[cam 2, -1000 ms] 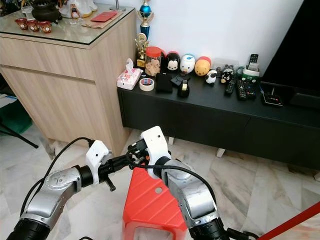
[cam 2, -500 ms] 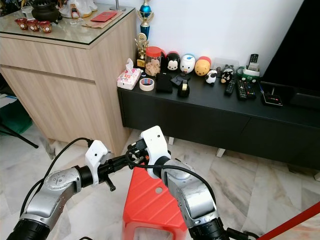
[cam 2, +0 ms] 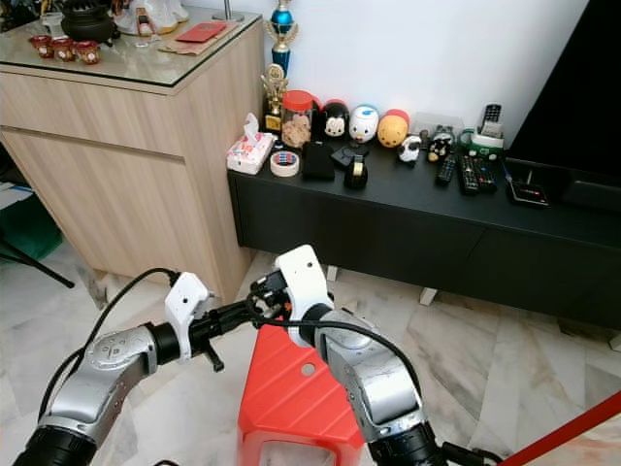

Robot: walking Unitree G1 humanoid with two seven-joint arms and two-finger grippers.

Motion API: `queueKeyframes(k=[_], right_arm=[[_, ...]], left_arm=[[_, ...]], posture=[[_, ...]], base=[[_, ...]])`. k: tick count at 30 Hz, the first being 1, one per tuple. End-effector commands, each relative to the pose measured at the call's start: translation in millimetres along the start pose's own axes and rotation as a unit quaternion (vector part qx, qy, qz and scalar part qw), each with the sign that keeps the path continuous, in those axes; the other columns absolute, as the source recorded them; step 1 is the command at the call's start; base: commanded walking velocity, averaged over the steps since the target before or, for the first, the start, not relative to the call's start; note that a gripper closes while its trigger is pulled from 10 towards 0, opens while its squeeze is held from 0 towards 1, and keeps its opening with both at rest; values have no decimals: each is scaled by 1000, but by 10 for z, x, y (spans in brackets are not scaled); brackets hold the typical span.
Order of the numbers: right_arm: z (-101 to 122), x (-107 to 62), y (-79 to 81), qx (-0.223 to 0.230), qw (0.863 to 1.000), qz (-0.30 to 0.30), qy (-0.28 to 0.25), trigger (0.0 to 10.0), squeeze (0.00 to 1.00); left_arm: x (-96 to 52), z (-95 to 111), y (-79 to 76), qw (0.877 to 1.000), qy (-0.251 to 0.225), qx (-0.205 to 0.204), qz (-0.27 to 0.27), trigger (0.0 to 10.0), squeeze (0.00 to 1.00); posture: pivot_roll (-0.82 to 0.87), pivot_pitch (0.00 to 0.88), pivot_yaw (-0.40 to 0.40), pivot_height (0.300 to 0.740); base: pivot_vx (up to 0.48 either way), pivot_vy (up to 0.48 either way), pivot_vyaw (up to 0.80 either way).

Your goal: Hang keys on a hook

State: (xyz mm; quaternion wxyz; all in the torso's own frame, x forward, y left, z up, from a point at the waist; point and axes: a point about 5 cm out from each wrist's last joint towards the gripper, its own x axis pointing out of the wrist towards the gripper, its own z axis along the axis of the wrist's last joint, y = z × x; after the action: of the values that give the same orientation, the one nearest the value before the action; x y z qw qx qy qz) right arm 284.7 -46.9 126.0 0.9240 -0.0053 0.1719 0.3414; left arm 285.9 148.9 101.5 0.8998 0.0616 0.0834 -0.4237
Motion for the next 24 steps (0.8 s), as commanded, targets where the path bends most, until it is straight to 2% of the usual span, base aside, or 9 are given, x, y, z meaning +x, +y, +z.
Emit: queueKeyframes(k=[1, 10, 13, 14, 17, 18, 19, 20, 24], right_arm=[[-8, -15, -81, -8, 1000, -23, 6, 10000, 0], [-8, -11, -96, -8, 1000, -27, 5, 10000, 0], [-10, -8, -98, -8, 1000, -28, 5, 10000, 98], [-9, -7, -95, -7, 1000, -27, 3, 10000, 1000], [-7, -4, -89, -6, 1000, -27, 3, 10000, 1000], [-6, -4, -89, -6, 1000, -27, 2, 10000, 757], [-5, -4, -89, -6, 1000, -27, 2, 10000, 757], [1, -3, -92, -6, 1000, -29, -1, 10000, 0], [70, -3, -126, 5, 999, -43, -26, 10000, 0]], left_arm=[[-69, 6, 60, 1000, 1, -2, 17, 0, 0], [-74, 1, 62, 1000, 1, -2, 19, 0, 0], [-76, -4, 66, 1000, 2, -2, 19, 0, 0], [-75, -4, 66, 1000, 2, -2, 19, 0, 0], [-72, -1, 64, 1000, 1, -3, 19, 0, 0], [-72, -1, 65, 1000, 1, -3, 18, 0, 0], [-72, -1, 65, 1000, 1, -3, 18, 0, 0], [-71, -2, 65, 1000, 2, -3, 18, 0, 0], [-74, -23, 63, 1000, 8, 1, 17, 0, 0]], posture=[[56, 32, -79, 740], [57, 31, -80, 740], [57, 31, -80, 740], [57, 32, -80, 740], [57, 32, -80, 740], [57, 32, -80, 740], [57, 32, -80, 740], [57, 32, -80, 740], [57, 32, -80, 740]], base=[[0, 0, 0], [0, 0, 0], [0, 0, 0], [0, 0, 0], [0, 0, 0], [0, 0, 0], [0, 0, 0], [0, 0, 0], [0, 0, 0]])
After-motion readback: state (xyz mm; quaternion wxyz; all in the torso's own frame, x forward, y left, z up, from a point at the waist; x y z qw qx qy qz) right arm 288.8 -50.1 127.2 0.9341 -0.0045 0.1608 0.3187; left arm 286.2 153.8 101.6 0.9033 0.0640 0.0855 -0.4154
